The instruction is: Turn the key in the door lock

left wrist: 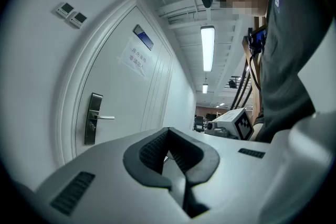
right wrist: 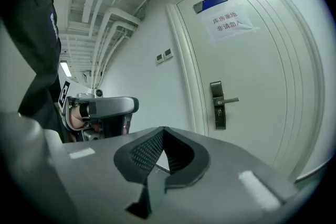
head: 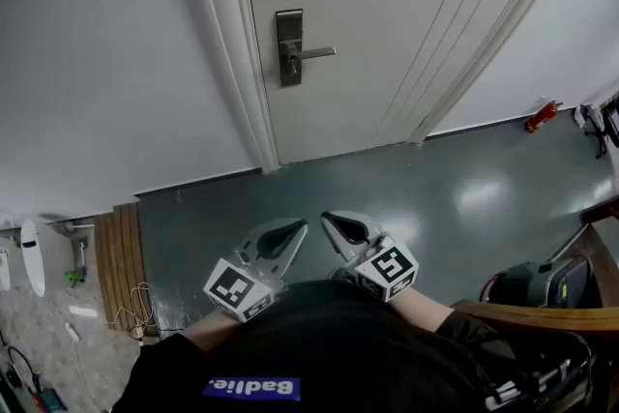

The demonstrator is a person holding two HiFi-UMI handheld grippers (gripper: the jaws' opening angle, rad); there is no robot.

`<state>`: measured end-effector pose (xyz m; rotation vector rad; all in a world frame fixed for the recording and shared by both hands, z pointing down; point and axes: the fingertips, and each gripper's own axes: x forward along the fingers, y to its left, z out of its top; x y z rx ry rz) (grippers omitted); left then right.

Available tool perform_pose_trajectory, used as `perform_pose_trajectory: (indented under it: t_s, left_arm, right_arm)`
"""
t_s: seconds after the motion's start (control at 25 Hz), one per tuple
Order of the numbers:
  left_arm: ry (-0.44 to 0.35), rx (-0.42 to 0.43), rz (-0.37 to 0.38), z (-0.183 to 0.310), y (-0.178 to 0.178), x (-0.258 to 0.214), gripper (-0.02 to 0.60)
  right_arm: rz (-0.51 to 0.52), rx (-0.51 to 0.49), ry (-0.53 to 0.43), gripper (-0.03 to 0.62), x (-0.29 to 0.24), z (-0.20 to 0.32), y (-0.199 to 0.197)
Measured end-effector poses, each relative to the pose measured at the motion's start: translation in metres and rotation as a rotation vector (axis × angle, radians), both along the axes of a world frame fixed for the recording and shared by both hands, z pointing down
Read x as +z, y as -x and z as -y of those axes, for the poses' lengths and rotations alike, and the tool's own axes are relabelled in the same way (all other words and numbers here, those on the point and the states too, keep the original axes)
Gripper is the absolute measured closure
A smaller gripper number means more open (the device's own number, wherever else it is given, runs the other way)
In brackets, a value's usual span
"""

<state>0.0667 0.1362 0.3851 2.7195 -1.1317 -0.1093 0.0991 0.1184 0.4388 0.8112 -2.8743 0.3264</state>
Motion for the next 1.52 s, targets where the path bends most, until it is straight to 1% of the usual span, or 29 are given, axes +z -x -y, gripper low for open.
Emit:
perform_pose_trajectory:
  t_s: [0.36, 0.52, 0.68, 0.84, 1.04, 1.16, 1.28, 1.4, 1.52]
  left_arm:
    - [0.006, -0.005, 0.005, 0.001, -0.001, 0.001, 0.589]
    - [0.011, -0.012, 0.007, 0.003, -0.003, 0.001, 0.589]
    - [0.008, -0.024, 0.017, 0.009, -0.010, -0.003, 0.588]
    - [0.000, -0.064, 0.031, 0.016, -0.017, -0.005, 0.589]
    - [0.012, -0.121, 0.021, 0.025, -0.023, 0.008, 0.588]
    - [0.016, -0.143, 0.011, 0.043, -0.011, 0.011, 0.588]
    - [0.014, -0.147, -0.001, 0.072, 0.008, 0.016, 0.589]
    - [0.023, -0.126, -0.012, 0.103, 0.032, 0.019, 0.588]
    - [0.015, -0.086, -0.013, 0.139, 0.056, 0.017, 0.588]
  right_arm:
    - [-0.008, -0.011, 0.007, 0.594, 0.003, 0.002, -0.001]
    - [0.020, -0.024, 0.026, 0.592, 0.002, 0.003, -0.002]
    - [0.025, -0.026, 0.033, 0.592, 0.002, 0.012, -0.010]
    - [0.042, -0.042, 0.019, 0.592, 0.001, 0.023, -0.022]
    - [0.068, -0.041, 0.014, 0.592, 0.011, 0.047, -0.035]
    - [0.064, -0.038, 0.020, 0.592, 0.017, 0.066, -0.028]
    - [0.053, -0.020, 0.014, 0.591, 0.022, 0.093, -0.013]
    - [0.039, 0.020, 0.018, 0.591, 0.026, 0.124, 0.006]
    - [0.024, 0.065, 0.023, 0.592, 0.028, 0.161, 0.027]
